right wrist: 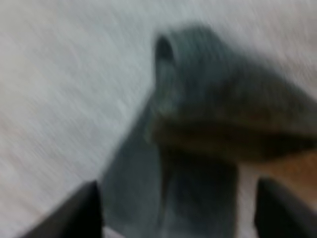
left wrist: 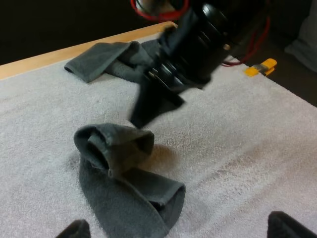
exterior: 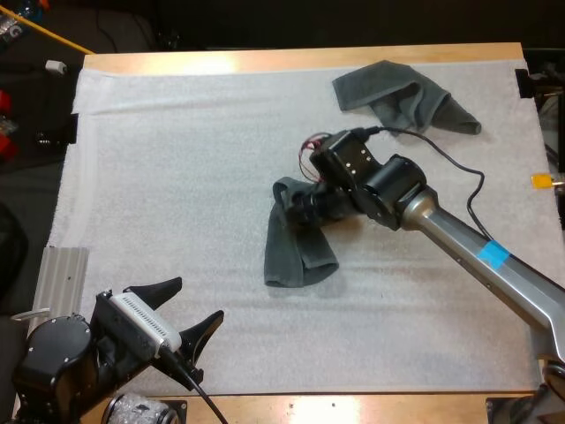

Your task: Pick towel from pile, fold and stack

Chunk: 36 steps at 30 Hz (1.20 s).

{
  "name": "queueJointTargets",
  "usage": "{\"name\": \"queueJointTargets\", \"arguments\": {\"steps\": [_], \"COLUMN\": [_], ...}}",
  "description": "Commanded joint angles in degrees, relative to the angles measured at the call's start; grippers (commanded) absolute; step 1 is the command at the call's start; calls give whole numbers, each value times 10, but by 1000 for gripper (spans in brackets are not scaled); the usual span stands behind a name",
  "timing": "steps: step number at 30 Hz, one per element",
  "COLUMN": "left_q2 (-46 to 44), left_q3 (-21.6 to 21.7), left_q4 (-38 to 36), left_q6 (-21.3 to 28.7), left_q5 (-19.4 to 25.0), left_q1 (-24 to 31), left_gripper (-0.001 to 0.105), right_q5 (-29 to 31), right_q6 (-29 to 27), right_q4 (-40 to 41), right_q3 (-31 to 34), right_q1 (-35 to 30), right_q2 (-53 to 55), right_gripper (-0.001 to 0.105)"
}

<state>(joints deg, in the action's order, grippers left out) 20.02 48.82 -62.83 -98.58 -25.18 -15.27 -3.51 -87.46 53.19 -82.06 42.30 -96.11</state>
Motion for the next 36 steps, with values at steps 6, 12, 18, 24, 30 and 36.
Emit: {"name": "queueJointTargets", "arguments": {"steps": [6,12,18,24,30,36], "left_q2": [0,0,0,0,0,0], "left_q3": [4,4,4,4,4,4], "left_q4": [0,0,0,0,0,0], "left_q6": [-5,-5,-4,-4,-4,-4], "left_q5": [-4,-4,-4,-4,-4,-4], "left_q1": [-2,-2,-2,-2,-2,-2], "left_gripper": [68,68,68,68,68,68], "right_q5": [-4,-6,14,61,88,89], "right_q6": [-59,-75,-79,-92,-88,-131], "right_q4": [111,89,22,-14,-4,23], "right_q3": [-4,35,84,104,104,104], "right_q1": [0,26,67,72,63,64], "right_q2": [10,10,10,2,-39,-68], "right_gripper": [40,40,40,40,40,40]}}
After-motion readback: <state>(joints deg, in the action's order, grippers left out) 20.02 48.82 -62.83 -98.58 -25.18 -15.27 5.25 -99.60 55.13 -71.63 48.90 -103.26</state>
